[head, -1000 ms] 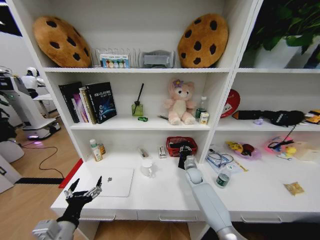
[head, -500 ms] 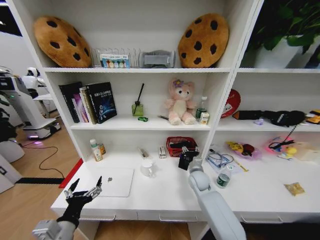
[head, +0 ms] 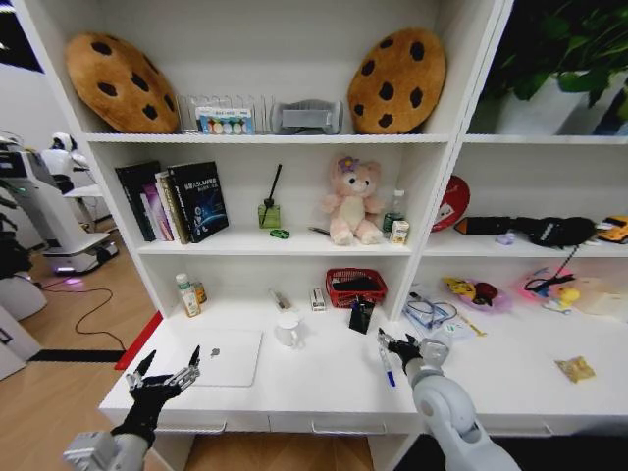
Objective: Organize the objects on the table.
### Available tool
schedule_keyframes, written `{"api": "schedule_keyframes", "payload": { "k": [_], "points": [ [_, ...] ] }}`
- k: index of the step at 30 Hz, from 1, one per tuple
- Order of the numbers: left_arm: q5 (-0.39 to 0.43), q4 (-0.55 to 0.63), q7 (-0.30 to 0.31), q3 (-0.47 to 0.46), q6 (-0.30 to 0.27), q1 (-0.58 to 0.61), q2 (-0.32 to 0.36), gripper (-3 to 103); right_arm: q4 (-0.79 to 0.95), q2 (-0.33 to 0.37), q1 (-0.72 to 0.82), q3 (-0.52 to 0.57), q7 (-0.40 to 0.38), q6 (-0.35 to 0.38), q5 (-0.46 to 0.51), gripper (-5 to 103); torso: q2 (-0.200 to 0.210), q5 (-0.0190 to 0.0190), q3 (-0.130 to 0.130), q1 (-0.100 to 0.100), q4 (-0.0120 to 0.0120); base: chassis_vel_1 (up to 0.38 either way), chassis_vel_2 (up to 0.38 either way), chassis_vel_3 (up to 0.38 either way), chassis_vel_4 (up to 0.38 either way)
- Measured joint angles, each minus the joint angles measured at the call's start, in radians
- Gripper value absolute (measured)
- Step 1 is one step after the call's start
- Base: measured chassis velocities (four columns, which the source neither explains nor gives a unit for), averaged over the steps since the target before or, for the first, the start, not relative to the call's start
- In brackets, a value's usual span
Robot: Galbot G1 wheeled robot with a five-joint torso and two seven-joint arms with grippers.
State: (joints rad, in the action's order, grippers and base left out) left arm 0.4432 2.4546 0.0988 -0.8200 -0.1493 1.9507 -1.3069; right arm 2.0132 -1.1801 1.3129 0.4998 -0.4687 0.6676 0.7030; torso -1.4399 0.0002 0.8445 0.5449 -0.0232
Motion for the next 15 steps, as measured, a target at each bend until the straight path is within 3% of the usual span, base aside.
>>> {"api": "schedule_keyframes", "payload": {
  "k": [4, 5, 11, 14, 15],
  "points": [
    [0.000, 0.000, 0.000, 0.000, 0.000, 0.000, 0.000, 100, -0.022, -0.001, -0.010, -0.003, 0.005, 0.025, -0.002, 62, 0.000, 0.0000, 0.000, 0.000, 0.0000, 0.000, 0.000, 0.000, 0.000],
    [0.000, 0.000, 0.000, 0.000, 0.000, 0.000, 0.000, 100, -0.033, -0.002, -0.017, -0.009, 0.006, 0.034, -0.003, 51, 0.000, -0.0002, 0.000, 0.000, -0.0001, 0.000, 0.000, 0.000, 0.000],
    [0.000, 0.000, 0.000, 0.000, 0.000, 0.000, 0.000, 100, -0.094, -0.012, -0.049, -0.033, 0.010, 0.032, -0.006, 36, 0.000, -0.0002, 0.000, 0.000, -0.0001, 0.000, 0.000, 0.000, 0.000],
    [0.000, 0.000, 0.000, 0.000, 0.000, 0.000, 0.000, 100, -0.108, -0.014, -0.054, -0.039, 0.010, 0.030, -0.007, 35, 0.000, -0.0003, 0.000, 0.000, -0.0001, 0.000, 0.000, 0.000, 0.000],
    [0.000, 0.000, 0.000, 0.000, 0.000, 0.000, 0.000, 100, -0.118, -0.016, -0.058, -0.042, 0.010, 0.030, -0.008, 40, 0.000, -0.0002, 0.000, 0.000, -0.0001, 0.000, 0.000, 0.000, 0.000]
  ]
}}
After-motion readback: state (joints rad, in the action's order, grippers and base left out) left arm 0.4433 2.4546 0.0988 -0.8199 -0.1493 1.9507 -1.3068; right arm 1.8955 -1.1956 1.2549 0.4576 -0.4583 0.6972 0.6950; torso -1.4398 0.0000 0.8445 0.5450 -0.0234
